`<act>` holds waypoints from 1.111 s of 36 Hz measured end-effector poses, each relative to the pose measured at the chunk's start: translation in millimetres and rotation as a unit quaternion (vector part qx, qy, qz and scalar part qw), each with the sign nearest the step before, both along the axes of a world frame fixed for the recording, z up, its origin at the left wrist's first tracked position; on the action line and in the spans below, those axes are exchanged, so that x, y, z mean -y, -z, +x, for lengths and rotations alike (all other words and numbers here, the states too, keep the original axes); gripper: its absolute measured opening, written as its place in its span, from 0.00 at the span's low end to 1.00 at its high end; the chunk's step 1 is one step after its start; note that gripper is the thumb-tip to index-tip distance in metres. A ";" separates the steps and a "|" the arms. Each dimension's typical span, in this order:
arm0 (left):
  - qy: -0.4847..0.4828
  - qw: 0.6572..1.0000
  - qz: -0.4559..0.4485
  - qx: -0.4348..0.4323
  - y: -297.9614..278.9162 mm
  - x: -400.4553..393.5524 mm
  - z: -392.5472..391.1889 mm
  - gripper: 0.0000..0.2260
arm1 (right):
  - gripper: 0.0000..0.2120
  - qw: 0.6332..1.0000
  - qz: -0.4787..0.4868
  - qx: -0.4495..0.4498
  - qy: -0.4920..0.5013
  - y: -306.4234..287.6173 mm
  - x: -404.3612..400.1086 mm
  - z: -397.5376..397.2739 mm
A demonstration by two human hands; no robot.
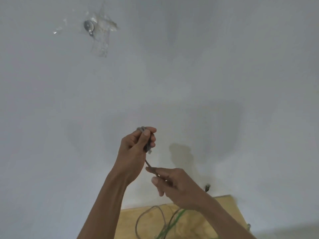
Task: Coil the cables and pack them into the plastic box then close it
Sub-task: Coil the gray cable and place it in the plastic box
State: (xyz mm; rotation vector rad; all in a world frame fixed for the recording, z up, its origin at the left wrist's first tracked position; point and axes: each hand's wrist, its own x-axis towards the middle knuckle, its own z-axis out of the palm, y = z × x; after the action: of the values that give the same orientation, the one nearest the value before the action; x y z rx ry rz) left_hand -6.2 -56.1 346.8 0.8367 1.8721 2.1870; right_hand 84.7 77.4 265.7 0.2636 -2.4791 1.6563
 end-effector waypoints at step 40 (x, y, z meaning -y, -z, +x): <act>-0.010 0.971 -0.185 -0.152 21.9 9.0 -13.2 0.17 | 0.06 0.999 0.028 -0.014 0.040 -49.3 -20.2 3.1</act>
State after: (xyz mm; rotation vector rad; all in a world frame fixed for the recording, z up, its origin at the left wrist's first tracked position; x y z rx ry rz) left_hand -19.4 -65.1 324.9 1.1221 2.3380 1.7065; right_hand 87.8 97.6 315.0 0.1897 -2.4840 1.5430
